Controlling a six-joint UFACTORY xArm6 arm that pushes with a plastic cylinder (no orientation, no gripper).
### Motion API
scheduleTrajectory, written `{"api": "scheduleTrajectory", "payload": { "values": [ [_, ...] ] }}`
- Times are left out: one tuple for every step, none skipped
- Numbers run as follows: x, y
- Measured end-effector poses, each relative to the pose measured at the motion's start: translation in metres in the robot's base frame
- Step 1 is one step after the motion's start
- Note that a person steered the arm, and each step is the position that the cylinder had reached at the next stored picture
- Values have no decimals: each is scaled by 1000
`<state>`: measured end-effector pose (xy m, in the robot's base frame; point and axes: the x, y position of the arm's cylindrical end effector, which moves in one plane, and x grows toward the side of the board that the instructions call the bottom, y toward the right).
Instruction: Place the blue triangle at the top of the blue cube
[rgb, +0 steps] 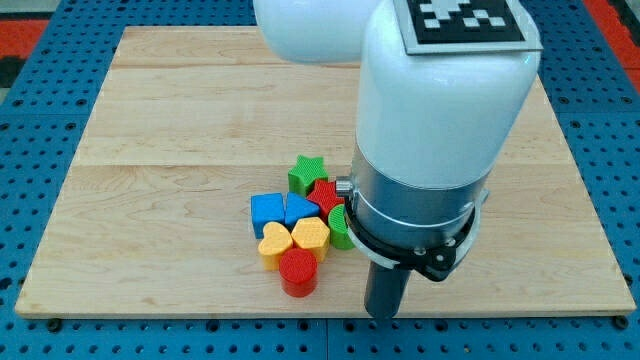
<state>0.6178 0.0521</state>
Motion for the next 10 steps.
{"api": "scheduleTrajectory", "payload": {
  "values": [
    [-1, -7],
    [-10, -22],
    [-28, -48],
    [-42, -72],
    [-48, -85],
    [-52, -90],
    [-56, -92],
    [-64, -90],
    [-78, -90],
    [-85, -90]
  ]
}}
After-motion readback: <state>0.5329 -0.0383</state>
